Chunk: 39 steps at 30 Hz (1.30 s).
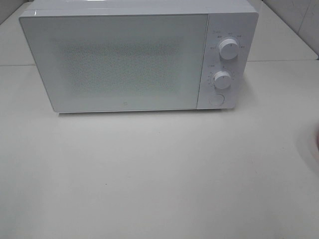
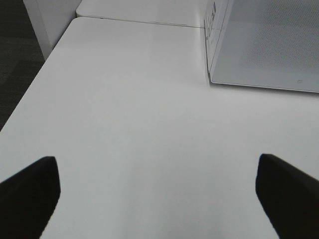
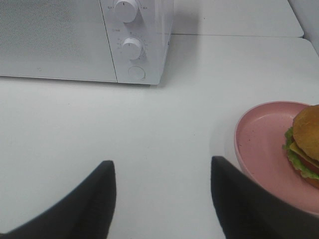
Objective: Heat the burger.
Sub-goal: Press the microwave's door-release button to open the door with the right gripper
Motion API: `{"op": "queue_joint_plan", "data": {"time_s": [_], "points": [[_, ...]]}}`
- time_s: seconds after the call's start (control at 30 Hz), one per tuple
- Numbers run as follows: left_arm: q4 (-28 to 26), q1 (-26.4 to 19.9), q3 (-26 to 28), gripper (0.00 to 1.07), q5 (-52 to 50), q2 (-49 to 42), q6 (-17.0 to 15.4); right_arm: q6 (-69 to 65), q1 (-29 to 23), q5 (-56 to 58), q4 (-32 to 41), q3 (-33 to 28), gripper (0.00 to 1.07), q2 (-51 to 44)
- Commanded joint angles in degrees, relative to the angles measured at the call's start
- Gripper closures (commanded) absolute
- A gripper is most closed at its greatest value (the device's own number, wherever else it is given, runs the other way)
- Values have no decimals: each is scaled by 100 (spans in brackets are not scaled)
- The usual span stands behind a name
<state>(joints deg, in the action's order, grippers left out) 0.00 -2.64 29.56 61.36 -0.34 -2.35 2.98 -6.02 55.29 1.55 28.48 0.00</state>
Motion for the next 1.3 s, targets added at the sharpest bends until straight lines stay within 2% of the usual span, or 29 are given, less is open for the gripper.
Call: {"op": "queue_joint_plan", "data": {"time_s": [0.03, 0.13, 0.2, 0.23, 0.27, 0.33, 0.4, 0.43, 0.5, 0.53, 0.57, 0.73, 0.8, 0.9, 0.93, 1.0, 1.03, 1.17, 1.3], "points": [[-40, -17, 6, 4, 0, -74, -6, 11, 17, -183, 52, 97, 54, 252], [-40, -17, 6, 4, 0, -74, -6, 11, 17, -413, 57, 143, 57, 527], [-40, -17, 6, 4, 0, -74, -6, 11, 17, -1249, 92, 132, 62, 888], [-40, -17, 6, 4, 0, -74, -6, 11, 17, -1249, 92, 132, 62, 888], [-40, -17, 6, 4, 0, -74, -6, 11, 17, -1960, 86, 120, 68, 1152], [-40, -17, 6, 4, 0, -74, -6, 29, 17, -2240, 74, 103, 71, 1272], [-40, -17, 6, 4, 0, -74, -6, 34, 17, -3100, 80, 17, 83, 1742], [-40, -17, 6, 4, 0, -74, -6, 34, 17, -3100, 80, 17, 83, 1742], [-40, -17, 6, 4, 0, -74, -6, 74, 17, -3988, 80, -178, 97, 2172], [-40, -17, 6, 4, 0, -74, -6, 74, 17, -3988, 80, -178, 97, 2172], [-40, -17, 6, 4, 0, -74, -6, 97, 17, -4538, 80, -350, 106, 2441], [-40, -17, 6, 4, 0, -74, -6, 92, 17, -5569, 74, -619, 107, 3031], [-40, -17, 6, 4, 0, -74, -6, 57, 17, -6366, 74, -802, 107, 3621], [-40, -17, 6, 4, 0, -74, -6, 57, 17, -6520, 74, -842, 107, 3736], [-40, -17, 6, 4, 0, -74, -6, 57, 17, -6990, 74, -934, 107, 4028], [-40, -17, 6, 4, 0, -74, -6, 57, 17, -7202, 74, -974, 107, 4177], [-40, -17, 6, 4, 0, -74, -6, 57, 17, -7672, 69, -1060, 107, 4521], [-40, -17, 6, 4, 0, -74, -6, 57, 17, -8159, 52, -1100, 107, 5008], [-40, -17, 6, 4, 0, -74, -6, 57, 17, -8875, 34, -1106, 107, 5924]]}}
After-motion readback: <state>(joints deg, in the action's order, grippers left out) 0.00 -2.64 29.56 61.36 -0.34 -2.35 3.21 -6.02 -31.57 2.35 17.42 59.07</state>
